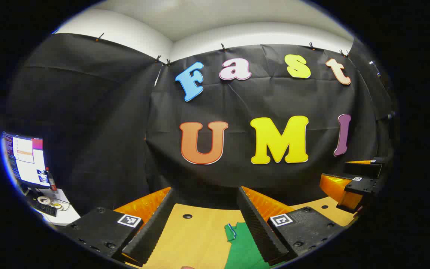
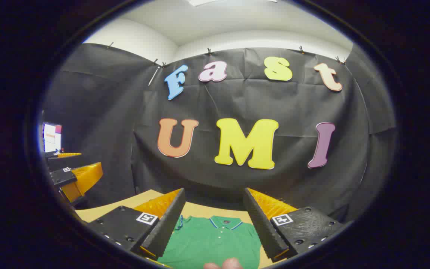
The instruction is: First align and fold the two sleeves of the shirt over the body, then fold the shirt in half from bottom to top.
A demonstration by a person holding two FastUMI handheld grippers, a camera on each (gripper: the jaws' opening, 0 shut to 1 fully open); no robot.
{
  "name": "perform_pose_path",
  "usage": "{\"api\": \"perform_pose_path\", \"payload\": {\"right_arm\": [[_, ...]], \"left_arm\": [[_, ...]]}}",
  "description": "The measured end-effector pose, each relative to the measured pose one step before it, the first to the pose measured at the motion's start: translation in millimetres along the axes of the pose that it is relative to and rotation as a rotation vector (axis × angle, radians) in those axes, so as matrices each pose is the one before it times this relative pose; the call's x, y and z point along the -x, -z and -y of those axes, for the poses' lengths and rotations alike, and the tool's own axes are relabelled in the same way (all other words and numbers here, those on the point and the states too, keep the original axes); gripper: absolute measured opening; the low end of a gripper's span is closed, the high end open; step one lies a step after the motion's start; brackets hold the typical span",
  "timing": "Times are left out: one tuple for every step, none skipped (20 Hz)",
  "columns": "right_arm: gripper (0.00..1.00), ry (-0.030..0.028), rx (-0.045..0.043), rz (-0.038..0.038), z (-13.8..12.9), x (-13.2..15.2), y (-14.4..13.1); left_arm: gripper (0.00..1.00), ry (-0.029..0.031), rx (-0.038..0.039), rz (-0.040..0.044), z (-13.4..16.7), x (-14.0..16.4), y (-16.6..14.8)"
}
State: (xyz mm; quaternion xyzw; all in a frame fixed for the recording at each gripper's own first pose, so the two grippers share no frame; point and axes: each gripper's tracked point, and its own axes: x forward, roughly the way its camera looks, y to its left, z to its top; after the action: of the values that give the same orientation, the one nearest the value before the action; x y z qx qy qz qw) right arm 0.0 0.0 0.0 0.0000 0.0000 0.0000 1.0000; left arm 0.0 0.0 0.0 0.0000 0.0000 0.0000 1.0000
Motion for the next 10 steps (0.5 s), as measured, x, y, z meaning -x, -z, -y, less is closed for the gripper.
{"api": "perform_pose_path", "payload": {"right_arm": [[0.95,-0.00746,0.01097,0.00276,-2.1,0.41,-1.62],[0.95,-0.00202,0.01359,0.00342,0.69,0.01,-1.07],[0.95,0.00495,0.00693,0.00243,2.27,-0.37,-2.32],[0.96,0.00528,-0.00428,0.00114,1.85,-0.71,-0.27],[0.96,0.00435,-0.00714,-0.00278,0.88,0.19,-0.02],[0.95,0.00138,0.0013,-0.00366,1.6,1.05,0.89],[0.95,0.00005,0.01024,-0.0005,1.95,2.56,-0.73],[0.95,-0.00126,0.01419,0.00112,2.46,2.17,-0.13],[0.95,0.00186,0.00767,0.00632,3.64,1.76,-2.13],[0.95,0.00729,-0.00139,0.00806,5.95,2.08,-1.59]], "left_arm": [[1.0,-0.00192,-0.0019,0.00072,0.33,0.25,1.05],[1.0,0.00578,0.00583,-0.00472,1.97,-0.46,1.36],[1.0,0.00789,0.01007,-0.00573,1.72,0.56,2.67],[1.0,0.0025,0.01112,0.00071,2.21,0.45,-0.61],[1.0,0.00125,0.01121,0.00149,-0.65,-0.07,0.21],[1.0,-0.00076,0.01009,0.00452,-0.23,0.41,-0.1],[1.0,-0.00219,0.00576,-0.00052,2.51,-0.51,1.86],[1.0,-0.001,-0.00059,-0.01101,2.1,-0.36,3.39],[1.0,-0.00096,-0.00741,-0.00248,2.91,0.11,0.34],[1.0,0.00606,-0.00456,0.00852,3.14,-1.01,-2.34]]}}
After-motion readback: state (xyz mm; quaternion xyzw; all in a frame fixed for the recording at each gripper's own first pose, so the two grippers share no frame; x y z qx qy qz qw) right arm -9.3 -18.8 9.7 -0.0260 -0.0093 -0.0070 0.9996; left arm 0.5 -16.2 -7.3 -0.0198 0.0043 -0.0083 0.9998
